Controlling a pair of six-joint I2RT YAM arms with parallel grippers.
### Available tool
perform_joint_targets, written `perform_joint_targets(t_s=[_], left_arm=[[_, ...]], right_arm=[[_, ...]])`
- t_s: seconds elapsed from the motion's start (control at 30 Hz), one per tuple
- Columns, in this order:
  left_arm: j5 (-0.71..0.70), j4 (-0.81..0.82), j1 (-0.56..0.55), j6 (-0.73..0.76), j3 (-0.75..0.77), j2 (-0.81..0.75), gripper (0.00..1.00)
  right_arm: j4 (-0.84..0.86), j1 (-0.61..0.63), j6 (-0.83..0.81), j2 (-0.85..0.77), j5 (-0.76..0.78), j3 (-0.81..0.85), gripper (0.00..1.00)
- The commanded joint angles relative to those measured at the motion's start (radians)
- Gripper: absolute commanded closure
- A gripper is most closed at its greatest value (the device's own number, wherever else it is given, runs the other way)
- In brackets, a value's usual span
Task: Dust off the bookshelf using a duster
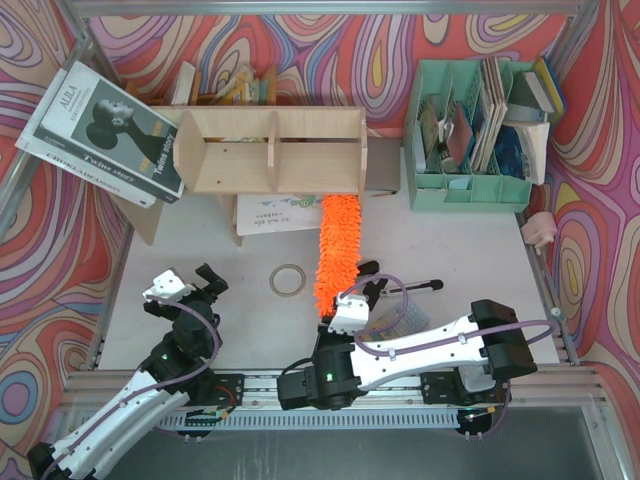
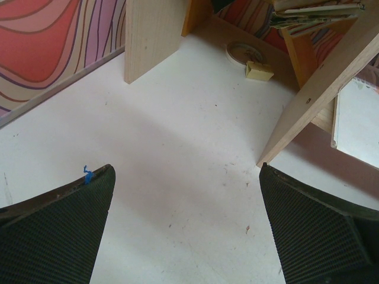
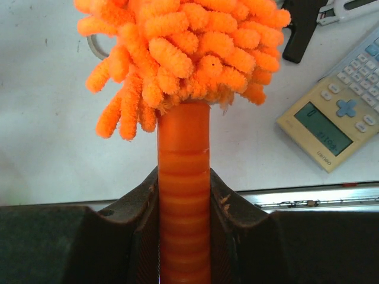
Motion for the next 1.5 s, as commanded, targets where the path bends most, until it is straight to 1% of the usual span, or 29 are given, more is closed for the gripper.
perform_joint_targets(t_s=[0.0,0.27,0.4,0.5,0.57,0.8,0.9,0.97,1.1,1.3,1.4,1.47], left_arm=[[0.006,-0.011,0.006,-0.012,-0.008,-0.003,0.01],[0.005,-0.011,0.007,-0.012,-0.007,-0.003,0.02],[0.007,-0.011,0.007,-0.012,-0.007,-0.003,0.01],[0.006,-0.010,0.007,-0.013,-0.007,-0.003,0.01],[0.007,-0.011,0.007,-0.013,-0.007,-0.003,0.01],[0.007,-0.012,0.007,-0.013,-0.007,-0.003,0.02],[0.007,-0.013,0.007,-0.013,-0.007,-0.004,0.01],[0.006,-0.014,0.008,-0.014,-0.008,-0.004,0.01],[0.008,-0.014,0.009,-0.015,-0.007,-0.003,0.02],[0.008,-0.014,0.009,-0.015,-0.007,-0.004,0.02],[0.008,-0.013,0.009,-0.015,-0.007,-0.003,0.01],[0.009,-0.011,0.009,-0.015,-0.008,-0.003,0.02]], right_arm=[[-0.174,0.004,0.274,0.012,0.077,0.019,1.00],[-0.148,0.004,0.294,-0.003,0.038,-0.024,1.00],[0.012,-0.003,0.190,-0.065,0.016,-0.120,1.00],[0.187,-0.035,0.054,-0.116,-0.028,-0.193,1.00],[0.250,-0.059,0.015,-0.136,-0.055,-0.227,1.00],[0.187,-0.062,0.045,-0.120,-0.049,-0.194,1.00],[0.151,-0.053,0.048,-0.113,-0.014,-0.157,1.00],[0.162,-0.040,0.021,-0.109,0.028,-0.138,1.00],[0.317,-0.030,-0.223,-0.093,0.053,-0.104,1.00],[0.492,-0.030,-0.442,-0.092,0.040,-0.117,1.00],[0.687,-0.030,-0.628,-0.104,0.006,-0.147,1.00],[0.774,-0.032,-0.718,-0.107,-0.019,-0.157,1.00]])
